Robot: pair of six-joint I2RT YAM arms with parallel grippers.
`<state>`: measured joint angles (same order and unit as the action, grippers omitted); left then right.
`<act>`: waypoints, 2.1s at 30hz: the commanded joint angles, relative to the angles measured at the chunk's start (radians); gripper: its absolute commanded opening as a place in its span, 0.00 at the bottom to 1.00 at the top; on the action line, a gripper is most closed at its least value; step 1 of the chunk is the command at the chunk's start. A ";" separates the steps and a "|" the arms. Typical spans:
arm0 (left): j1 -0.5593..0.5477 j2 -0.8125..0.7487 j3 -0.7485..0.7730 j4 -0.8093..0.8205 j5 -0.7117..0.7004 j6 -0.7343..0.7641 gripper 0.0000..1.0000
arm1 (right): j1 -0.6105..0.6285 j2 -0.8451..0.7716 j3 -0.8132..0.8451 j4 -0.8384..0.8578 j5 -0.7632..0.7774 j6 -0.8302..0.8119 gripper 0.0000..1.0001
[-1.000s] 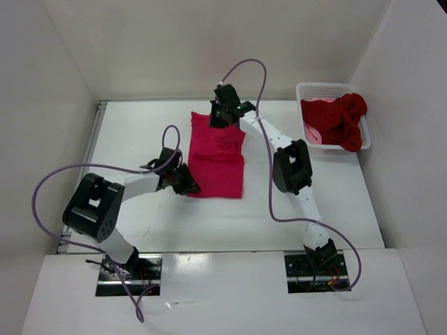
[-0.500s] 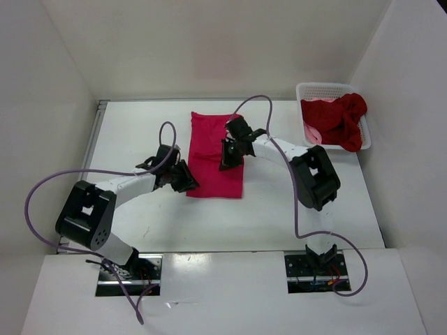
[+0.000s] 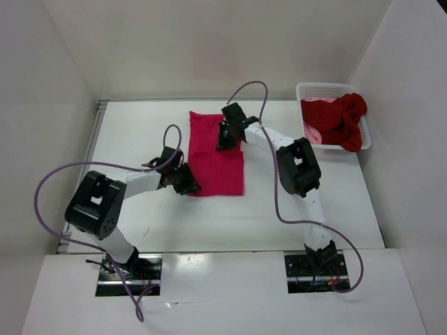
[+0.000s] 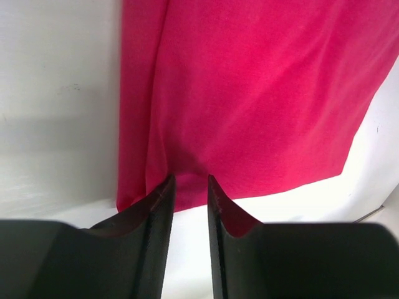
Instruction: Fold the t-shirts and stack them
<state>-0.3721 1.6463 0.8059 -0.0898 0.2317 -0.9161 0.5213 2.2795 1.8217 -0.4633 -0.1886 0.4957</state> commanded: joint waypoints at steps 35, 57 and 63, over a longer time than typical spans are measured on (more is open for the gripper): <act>0.055 -0.074 -0.100 -0.076 -0.054 0.063 0.55 | -0.033 -0.673 -0.963 0.250 -0.103 0.215 0.25; 0.055 -0.074 -0.079 -0.056 -0.083 0.082 0.13 | -0.043 -0.560 -1.009 0.359 -0.127 0.267 0.16; 0.055 -0.176 -0.089 -0.135 -0.069 0.082 0.00 | -0.021 -0.656 -1.032 0.299 -0.117 0.276 0.00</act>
<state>-0.3172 1.5425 0.7246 -0.1482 0.1780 -0.8627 0.4847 1.6909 0.8101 -0.1444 -0.3374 0.7696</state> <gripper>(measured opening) 0.014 0.011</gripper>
